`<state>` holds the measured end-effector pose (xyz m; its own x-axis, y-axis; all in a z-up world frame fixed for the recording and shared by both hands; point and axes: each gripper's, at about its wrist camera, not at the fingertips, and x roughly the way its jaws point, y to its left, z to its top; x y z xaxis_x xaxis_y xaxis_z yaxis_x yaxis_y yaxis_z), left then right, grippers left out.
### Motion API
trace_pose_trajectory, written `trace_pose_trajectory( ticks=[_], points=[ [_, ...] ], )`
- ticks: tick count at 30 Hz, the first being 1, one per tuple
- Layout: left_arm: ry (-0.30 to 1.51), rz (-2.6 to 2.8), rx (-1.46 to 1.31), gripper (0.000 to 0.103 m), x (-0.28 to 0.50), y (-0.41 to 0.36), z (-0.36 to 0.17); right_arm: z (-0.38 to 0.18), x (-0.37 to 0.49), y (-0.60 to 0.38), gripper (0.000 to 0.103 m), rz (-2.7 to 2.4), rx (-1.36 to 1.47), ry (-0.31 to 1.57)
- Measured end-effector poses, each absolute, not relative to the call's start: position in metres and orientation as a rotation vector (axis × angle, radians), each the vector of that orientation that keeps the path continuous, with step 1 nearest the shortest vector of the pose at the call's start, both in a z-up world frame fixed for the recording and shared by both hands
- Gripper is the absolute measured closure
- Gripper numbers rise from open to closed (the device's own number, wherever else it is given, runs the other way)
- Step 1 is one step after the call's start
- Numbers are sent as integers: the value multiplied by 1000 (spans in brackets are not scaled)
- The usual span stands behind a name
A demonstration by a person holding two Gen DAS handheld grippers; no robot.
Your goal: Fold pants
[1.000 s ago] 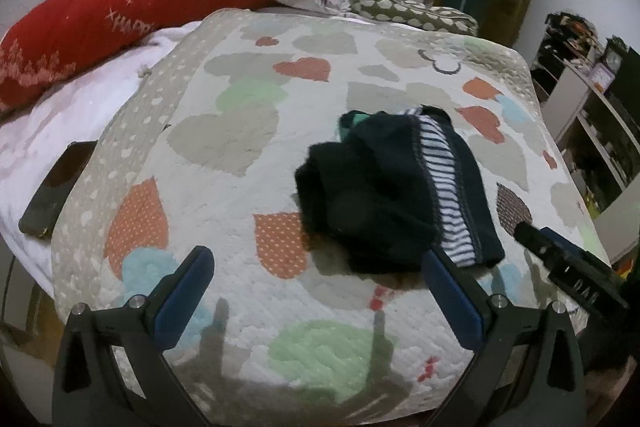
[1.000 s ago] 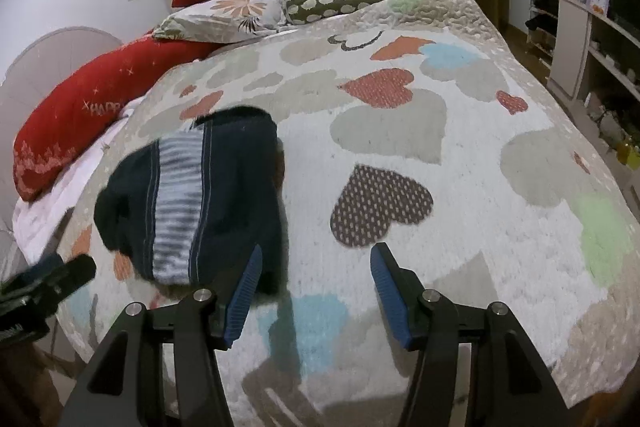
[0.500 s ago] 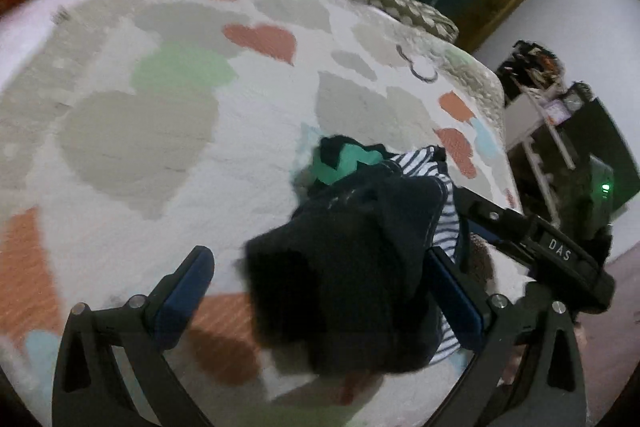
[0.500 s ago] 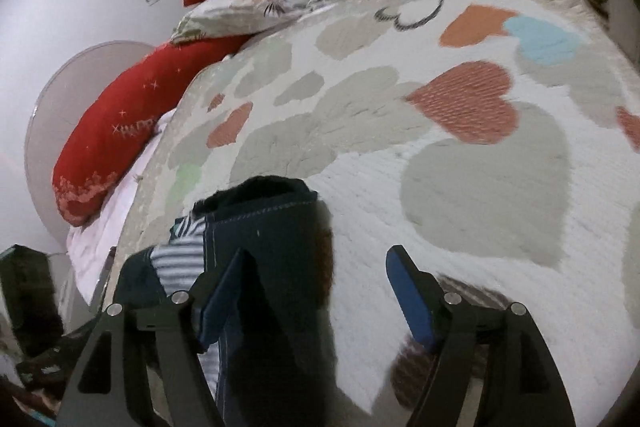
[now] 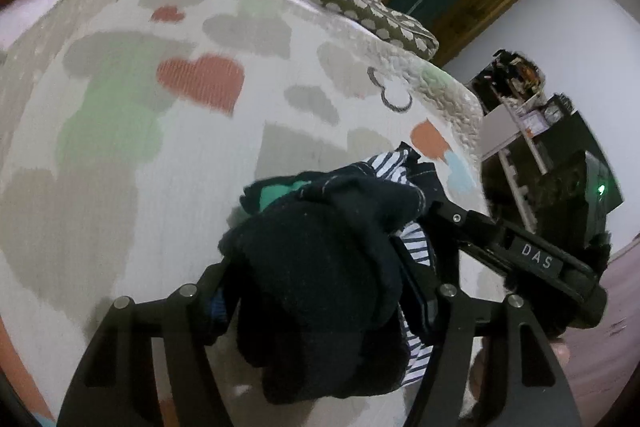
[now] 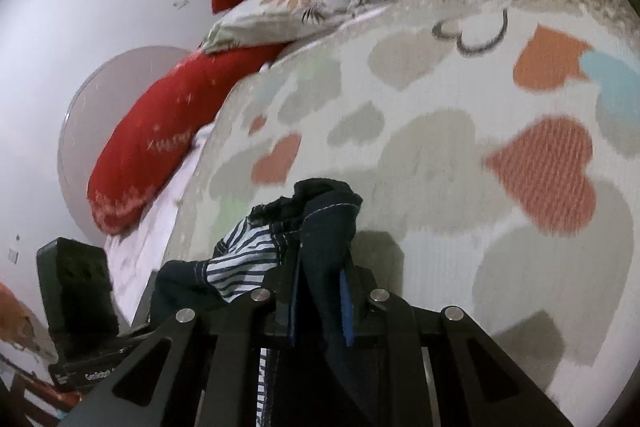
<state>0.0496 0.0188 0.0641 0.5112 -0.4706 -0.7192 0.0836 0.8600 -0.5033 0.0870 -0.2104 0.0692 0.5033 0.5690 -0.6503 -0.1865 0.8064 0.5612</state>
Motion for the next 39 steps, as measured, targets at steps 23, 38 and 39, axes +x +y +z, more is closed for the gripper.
trace_pose_trajectory(
  ticks=[23,38,39],
  points=[
    [1037,-278,-333,20,48,-18,46,67,90,-268,80,199,372,876],
    [838,-133,-48,19,-54,-31,98,62,-20,-254,64,161,277,860],
    [835,-136,-45,19,-59,-33,99,60,-27,-253,62,156,270,861]
  ],
)
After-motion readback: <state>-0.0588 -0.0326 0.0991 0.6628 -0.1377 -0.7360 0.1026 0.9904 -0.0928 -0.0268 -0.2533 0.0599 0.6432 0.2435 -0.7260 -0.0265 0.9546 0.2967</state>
